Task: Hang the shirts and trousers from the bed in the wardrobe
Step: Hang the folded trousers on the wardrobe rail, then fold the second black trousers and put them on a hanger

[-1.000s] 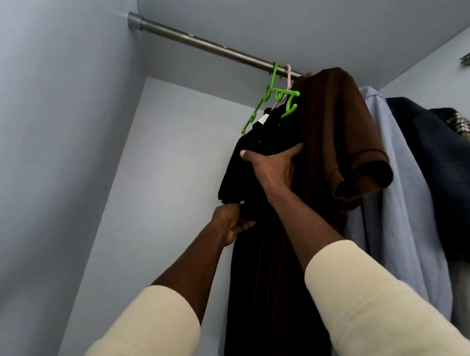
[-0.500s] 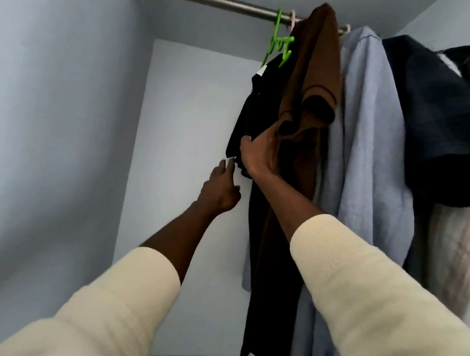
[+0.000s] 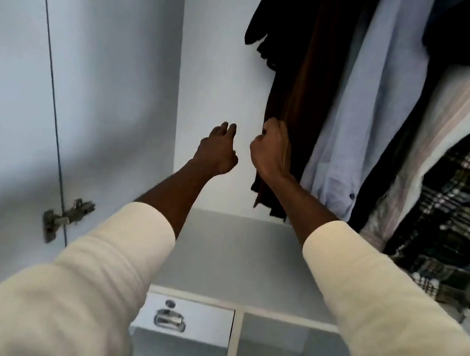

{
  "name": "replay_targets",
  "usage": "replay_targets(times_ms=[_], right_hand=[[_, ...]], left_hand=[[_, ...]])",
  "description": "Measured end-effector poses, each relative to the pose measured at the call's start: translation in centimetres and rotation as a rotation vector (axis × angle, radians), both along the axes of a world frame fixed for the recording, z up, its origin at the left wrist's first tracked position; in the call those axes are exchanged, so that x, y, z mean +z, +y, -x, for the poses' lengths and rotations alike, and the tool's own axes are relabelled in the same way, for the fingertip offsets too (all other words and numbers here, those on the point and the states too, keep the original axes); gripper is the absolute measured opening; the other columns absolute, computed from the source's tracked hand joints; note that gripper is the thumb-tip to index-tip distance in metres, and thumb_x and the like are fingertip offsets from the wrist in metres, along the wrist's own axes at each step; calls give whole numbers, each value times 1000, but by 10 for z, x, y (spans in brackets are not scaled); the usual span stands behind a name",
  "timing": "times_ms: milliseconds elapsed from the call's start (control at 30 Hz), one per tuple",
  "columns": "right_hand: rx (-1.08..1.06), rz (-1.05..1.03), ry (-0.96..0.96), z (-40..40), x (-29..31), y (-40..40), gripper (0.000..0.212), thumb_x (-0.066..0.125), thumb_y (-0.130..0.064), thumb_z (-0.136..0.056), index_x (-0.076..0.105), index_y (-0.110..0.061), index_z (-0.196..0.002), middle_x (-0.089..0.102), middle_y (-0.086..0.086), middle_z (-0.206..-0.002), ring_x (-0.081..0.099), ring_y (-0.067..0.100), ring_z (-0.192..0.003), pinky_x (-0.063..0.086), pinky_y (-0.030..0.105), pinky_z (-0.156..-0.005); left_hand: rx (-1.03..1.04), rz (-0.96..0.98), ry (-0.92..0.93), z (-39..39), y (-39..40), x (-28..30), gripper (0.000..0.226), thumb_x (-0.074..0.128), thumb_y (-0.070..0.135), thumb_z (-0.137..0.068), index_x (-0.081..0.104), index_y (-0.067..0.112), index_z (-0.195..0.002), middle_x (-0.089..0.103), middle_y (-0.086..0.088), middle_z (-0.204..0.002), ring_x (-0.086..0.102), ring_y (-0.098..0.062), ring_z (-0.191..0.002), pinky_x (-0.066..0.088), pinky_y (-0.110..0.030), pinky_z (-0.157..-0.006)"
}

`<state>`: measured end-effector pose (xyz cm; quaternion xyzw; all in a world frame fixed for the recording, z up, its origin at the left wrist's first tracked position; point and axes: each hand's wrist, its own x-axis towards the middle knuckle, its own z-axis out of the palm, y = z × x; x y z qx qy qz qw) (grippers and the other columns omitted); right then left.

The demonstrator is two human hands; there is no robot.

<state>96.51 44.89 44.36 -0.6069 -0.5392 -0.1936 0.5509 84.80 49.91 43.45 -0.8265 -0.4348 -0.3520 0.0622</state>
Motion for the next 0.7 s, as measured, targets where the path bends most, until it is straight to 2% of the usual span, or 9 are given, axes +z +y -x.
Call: replay_targets(times_ms=[133,233,333,433,500,600,700], right_hand=[[18,291,-180,11,-134,-47,15,49,4,-86,61,-1,-91,63,19,-104,61,36,-97,49,42,-83],[23,489,-299,26,-218,-92,18,48,0,-84,64,-1,-92,64,18,-102,60,37,-94,41,41,-83],[25,505,-358,42,-282,-124,13,56,2,-71,64,1,-80,65,20,-84,63,40,-79,46,40,-71],[105,585,-402,68,-343,-162,20,63,3,-60,65,2,-80,64,20,-81,63,39,-76,51,39,-69],[169,715,-404,85,-376,-191,24,59,3,-67,66,3,-90,65,22,-90,63,40,-84,49,40,-77],[232,1057,-385,115,-429,-244,32,48,-7,-87,62,-3,-115,62,17,-118,57,35,-111,39,37,-96],[310,1304,-358,154,-474,-305,28,50,-12,-89,62,-5,-114,63,16,-120,58,34,-114,41,36,-96]], left_hand=[[108,183,140,25,-52,-113,59,55,19,-93,32,4,-145,27,-16,-156,26,-29,-144,33,-48,-108],[164,309,219,44,-95,-194,56,56,22,-92,36,4,-141,32,-16,-153,28,-31,-142,32,-48,-108],[193,397,224,61,-133,-264,53,57,22,-91,40,4,-138,38,-15,-147,31,-32,-139,33,-49,-107],[206,507,231,84,-181,-333,53,55,18,-89,41,6,-139,41,-16,-147,37,-33,-136,36,-50,-107],[201,586,249,98,-212,-371,57,56,17,-89,39,7,-143,41,-16,-148,36,-34,-138,35,-50,-110],[212,718,359,128,-274,-426,55,55,19,-90,40,6,-141,44,-14,-143,37,-33,-135,36,-48,-107],[226,920,411,174,-350,-477,49,54,17,-89,44,7,-136,46,-12,-140,39,-31,-133,38,-47,-105]])
